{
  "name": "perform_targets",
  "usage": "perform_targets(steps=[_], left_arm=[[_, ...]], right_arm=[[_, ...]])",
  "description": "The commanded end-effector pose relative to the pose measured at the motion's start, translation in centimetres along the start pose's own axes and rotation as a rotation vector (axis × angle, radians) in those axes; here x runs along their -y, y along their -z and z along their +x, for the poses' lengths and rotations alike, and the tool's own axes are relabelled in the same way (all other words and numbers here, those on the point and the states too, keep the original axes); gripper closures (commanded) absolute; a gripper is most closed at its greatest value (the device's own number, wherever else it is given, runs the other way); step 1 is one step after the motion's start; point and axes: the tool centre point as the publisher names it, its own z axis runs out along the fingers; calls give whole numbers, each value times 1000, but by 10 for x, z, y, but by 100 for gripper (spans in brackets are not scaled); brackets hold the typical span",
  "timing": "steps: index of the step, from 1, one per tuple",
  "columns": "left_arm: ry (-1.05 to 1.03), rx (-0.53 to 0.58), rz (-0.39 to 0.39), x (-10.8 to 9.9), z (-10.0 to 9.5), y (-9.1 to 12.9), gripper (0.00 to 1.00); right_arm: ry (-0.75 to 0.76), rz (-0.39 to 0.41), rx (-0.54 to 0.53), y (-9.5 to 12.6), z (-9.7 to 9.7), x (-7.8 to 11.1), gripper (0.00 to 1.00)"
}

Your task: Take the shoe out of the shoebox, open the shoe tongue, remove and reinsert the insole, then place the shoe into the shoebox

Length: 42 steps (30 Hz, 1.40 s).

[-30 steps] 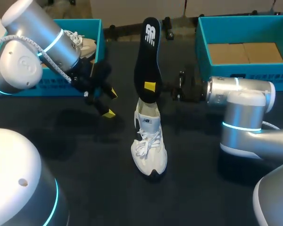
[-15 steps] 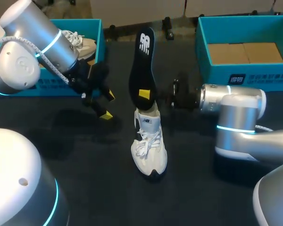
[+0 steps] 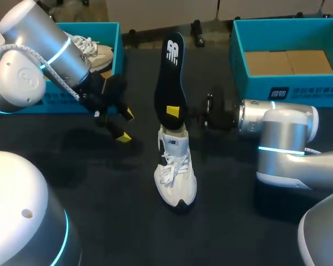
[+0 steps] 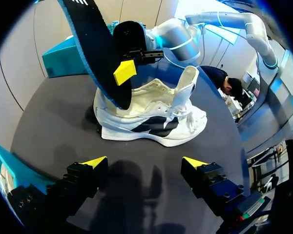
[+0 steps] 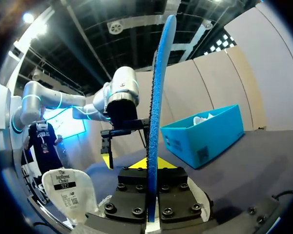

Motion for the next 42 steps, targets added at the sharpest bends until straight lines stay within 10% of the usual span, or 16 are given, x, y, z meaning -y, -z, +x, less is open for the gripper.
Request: perform_targets(steps=[1,42], left_arm=[[-4,-2,2,0,2,-1,0],[-10,-32,13,-1,18,-11,0]], right_arm=[[-8,1,0,5,4,3,100],[-79,14,-15,8,-2,27,100]])
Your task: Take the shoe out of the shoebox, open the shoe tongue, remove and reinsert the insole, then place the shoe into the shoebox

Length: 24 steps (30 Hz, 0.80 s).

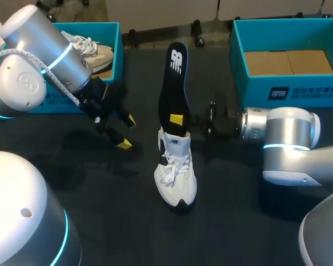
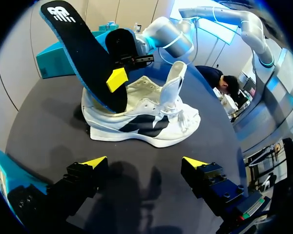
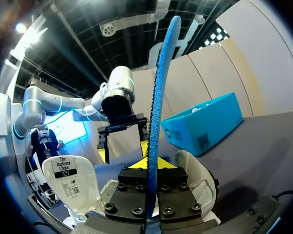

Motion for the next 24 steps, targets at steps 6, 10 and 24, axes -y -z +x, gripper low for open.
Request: perform_targets(steps=[6,10,24], left_arm=[[-20,32,31,5,-1,1,0],[-25,39,28,6,-3,0,0],[-38,70,38,22,-9,-11,0]], right_arm=[[-8,8,-12,-5,-2,2,100],[-13,6,-13,-4,-3,5,100],[-56,16,-15,-5,1,16,100]])
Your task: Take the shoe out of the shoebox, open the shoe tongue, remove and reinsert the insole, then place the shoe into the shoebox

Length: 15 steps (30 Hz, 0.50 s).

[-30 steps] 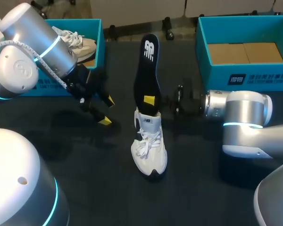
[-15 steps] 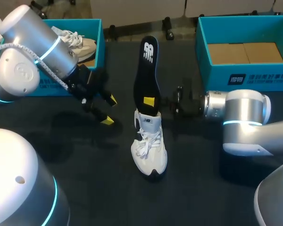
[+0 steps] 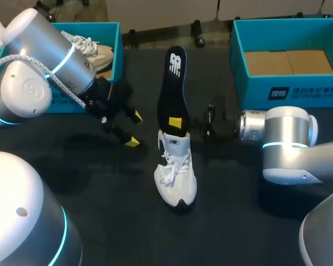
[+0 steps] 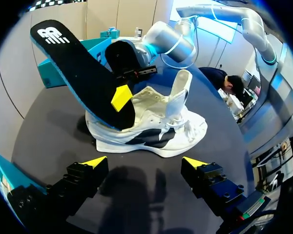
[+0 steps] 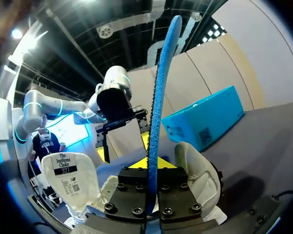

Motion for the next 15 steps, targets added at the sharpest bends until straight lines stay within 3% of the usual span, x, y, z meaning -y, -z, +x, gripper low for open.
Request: perform_targets(steps=[1,15], left_arm=[[-3,9,-2,3,-2,-5,0],[-3,4,-14,1,-7,-9,0]], right_arm=[[-10,7,-2,-2,0,6,100],[-92,51,10,3,9,19,100]])
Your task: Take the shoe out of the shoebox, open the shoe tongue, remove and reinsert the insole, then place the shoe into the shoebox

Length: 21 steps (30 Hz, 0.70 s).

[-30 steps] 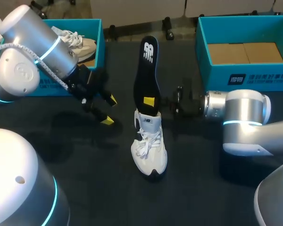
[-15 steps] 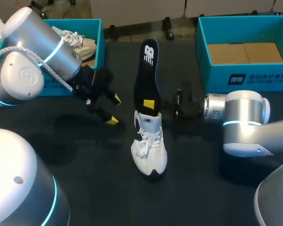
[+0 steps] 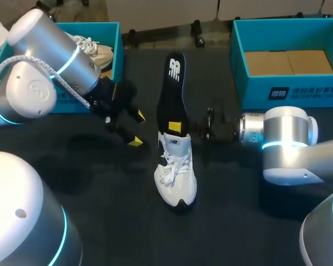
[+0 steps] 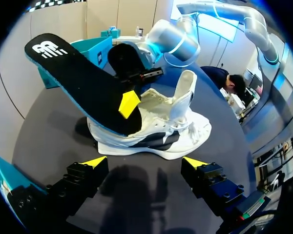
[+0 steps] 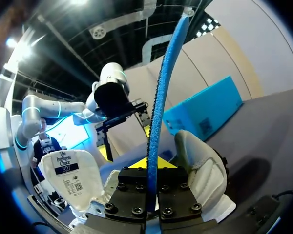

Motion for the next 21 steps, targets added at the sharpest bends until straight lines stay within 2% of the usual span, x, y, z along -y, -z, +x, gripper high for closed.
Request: perform_targets(steps=[1,13,21], left_arm=[[1,-3,-4,-1,-2,-2,0],[9,-8,-8,-4,-3,-2,0],[5,-17,-13,-5,-4,-3,0]], right_arm=[[-22,24,0,3,4,6,100],[-75,37,12,5,10,21,100],[-73,47,23,2,9,17,100]])
